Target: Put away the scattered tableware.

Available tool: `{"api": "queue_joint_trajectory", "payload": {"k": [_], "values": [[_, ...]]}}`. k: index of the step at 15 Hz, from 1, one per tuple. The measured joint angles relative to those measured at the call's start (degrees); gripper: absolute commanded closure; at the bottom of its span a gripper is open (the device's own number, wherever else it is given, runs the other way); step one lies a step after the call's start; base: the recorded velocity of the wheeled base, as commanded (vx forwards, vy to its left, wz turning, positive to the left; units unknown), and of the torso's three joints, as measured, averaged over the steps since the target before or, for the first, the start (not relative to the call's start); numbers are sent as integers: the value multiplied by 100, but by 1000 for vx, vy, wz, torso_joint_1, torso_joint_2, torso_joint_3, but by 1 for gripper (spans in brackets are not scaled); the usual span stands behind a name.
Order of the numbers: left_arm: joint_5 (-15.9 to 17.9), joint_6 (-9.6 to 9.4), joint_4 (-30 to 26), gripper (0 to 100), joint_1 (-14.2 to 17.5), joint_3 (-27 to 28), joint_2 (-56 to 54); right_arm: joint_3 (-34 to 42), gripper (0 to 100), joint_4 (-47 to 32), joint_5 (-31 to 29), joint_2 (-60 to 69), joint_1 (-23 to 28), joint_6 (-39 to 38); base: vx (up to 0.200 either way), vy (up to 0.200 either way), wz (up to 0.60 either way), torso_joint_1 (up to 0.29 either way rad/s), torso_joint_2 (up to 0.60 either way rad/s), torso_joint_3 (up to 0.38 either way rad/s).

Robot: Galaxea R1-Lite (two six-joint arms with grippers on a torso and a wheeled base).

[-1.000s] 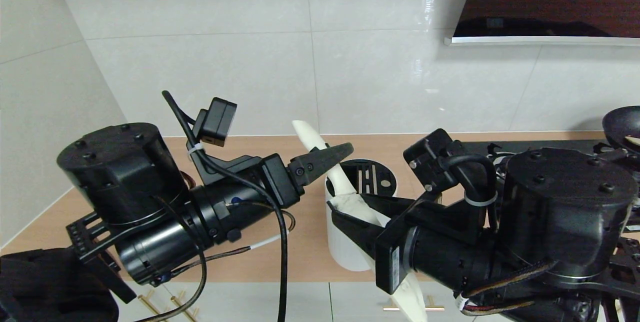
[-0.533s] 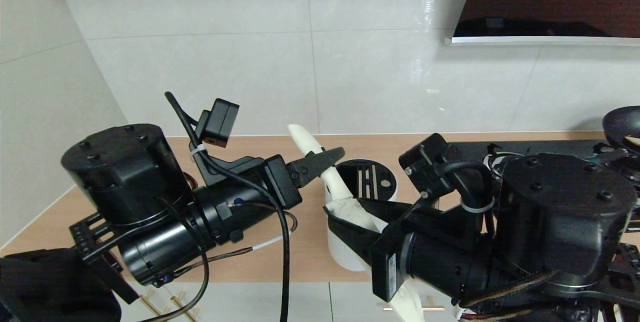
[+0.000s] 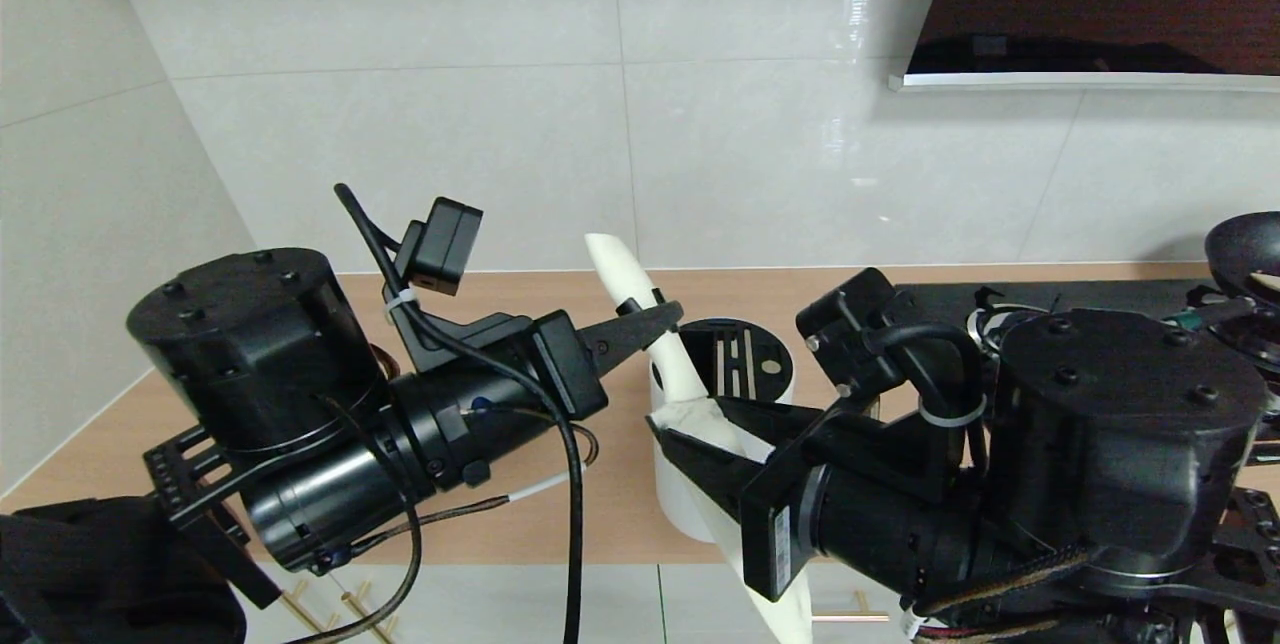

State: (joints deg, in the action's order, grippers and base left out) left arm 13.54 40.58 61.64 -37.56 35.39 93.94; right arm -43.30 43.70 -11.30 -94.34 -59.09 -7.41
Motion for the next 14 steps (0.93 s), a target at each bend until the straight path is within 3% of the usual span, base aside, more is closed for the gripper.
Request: {"api": "queue_joint_trajectory", "payload": {"k": [8,9,14], "values": [[0,0,17,100,2,5,-1,-5,100,11,-77,-12,5,5,0,0,0,0,0,0],[0,0,90,100,2,0,0,-5,0,20,-117,-17,5,5,0,0,0,0,0,0],[-5,0,197,100,2,-24,13,-39,0,37,-143,-41,7,-2,0,0,0,0,0,0]]}}
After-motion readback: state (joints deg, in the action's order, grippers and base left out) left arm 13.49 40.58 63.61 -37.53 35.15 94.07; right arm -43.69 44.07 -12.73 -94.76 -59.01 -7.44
